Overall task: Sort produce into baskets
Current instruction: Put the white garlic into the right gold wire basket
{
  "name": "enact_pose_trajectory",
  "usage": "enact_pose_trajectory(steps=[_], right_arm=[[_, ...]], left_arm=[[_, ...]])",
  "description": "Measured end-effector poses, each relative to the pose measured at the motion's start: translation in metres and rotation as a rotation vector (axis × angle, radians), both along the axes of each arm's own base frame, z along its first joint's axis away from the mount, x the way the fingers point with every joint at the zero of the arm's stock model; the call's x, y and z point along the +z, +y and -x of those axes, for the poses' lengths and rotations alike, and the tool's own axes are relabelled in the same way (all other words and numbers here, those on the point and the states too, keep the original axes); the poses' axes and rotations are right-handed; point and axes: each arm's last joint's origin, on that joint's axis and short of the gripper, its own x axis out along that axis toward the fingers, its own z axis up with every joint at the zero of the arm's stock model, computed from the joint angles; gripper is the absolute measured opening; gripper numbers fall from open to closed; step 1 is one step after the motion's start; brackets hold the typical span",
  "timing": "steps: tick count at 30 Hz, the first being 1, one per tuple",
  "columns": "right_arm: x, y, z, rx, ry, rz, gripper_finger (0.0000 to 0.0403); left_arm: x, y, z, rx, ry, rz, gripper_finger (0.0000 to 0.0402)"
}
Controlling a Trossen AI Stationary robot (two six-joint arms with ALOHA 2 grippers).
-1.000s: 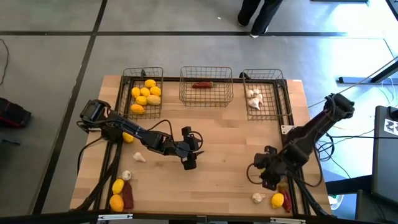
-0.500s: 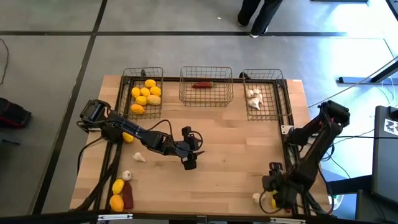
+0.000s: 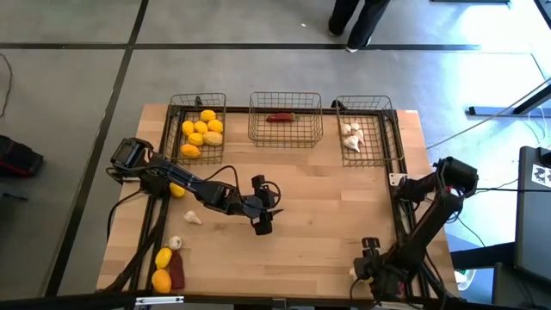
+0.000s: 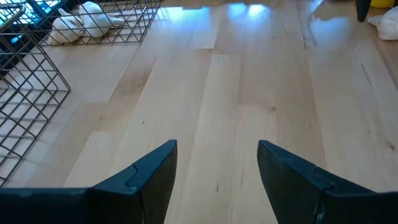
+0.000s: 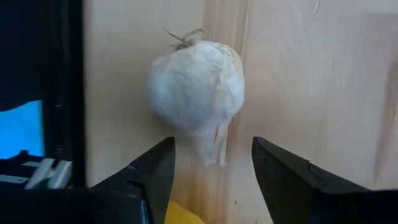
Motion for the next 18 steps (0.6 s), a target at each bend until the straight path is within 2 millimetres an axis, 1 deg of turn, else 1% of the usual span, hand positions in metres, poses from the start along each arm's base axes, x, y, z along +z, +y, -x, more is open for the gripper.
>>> enact_pose_trajectory(steps=[4,7,18], right_arm=[[-0.0066,0.0007,-0.0010,-0.004,-0.005,0.030,0.0187],[-0.0084,0.0007,-0.0015,-0.007,-0.015,0.043,0.0161],[-0.0085,0.0005,-0.0018,0.017,-0.018,0.048,0.0016]], left_arm=[[0.0001,0.0000,-0.0001,0.000,-0.001,0.000,0.0219],[0.0001,0.0000,-0.0001,0.000,-0.001,0.000,0.0219],[0.0001,0.0000,-0.0001,0.000,-0.001,0.000,0.0219]])
